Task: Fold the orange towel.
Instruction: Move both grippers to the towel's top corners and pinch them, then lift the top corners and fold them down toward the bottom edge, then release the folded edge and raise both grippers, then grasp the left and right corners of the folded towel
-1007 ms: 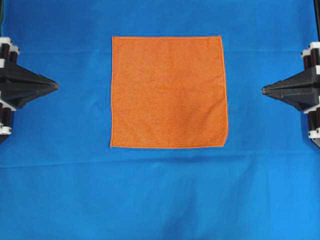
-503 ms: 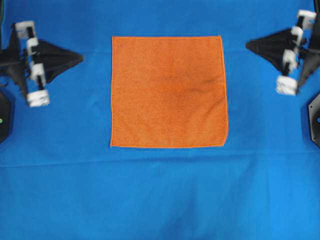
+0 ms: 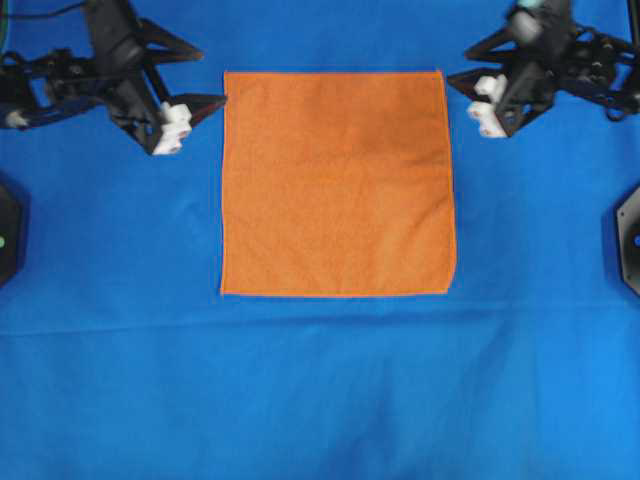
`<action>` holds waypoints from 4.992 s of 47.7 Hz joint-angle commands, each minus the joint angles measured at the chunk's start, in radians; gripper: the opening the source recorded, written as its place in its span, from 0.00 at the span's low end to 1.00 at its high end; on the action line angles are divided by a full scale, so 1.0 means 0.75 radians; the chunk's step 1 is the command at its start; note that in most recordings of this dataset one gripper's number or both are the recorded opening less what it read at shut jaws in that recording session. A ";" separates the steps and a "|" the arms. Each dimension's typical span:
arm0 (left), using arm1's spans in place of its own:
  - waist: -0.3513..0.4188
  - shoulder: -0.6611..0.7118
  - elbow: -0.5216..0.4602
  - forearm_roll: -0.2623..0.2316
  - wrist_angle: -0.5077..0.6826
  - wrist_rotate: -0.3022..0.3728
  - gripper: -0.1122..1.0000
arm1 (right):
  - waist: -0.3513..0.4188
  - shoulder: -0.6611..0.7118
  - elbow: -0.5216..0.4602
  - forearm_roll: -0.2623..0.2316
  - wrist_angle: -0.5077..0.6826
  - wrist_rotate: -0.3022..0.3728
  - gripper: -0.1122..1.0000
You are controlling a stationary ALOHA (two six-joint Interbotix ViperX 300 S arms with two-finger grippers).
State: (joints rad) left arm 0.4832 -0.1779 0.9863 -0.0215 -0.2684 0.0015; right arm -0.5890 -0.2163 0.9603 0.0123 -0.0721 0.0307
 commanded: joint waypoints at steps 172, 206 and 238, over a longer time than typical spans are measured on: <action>-0.728 0.112 -0.031 -0.008 0.170 -0.176 0.10 | 0.767 -0.084 0.110 0.016 0.121 0.366 0.09; -0.601 -0.047 -0.035 -0.006 0.256 -0.086 0.64 | 0.691 -0.196 0.086 -0.094 0.098 0.368 0.63; -0.403 0.141 -0.041 -0.006 0.231 -0.078 0.64 | 0.436 0.065 0.014 -0.149 0.129 0.362 0.64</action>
State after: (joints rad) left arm 0.1626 -0.0982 0.9741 -0.0261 -0.0813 -0.0583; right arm -0.2485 -0.1856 0.9925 -0.0966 0.0291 0.3037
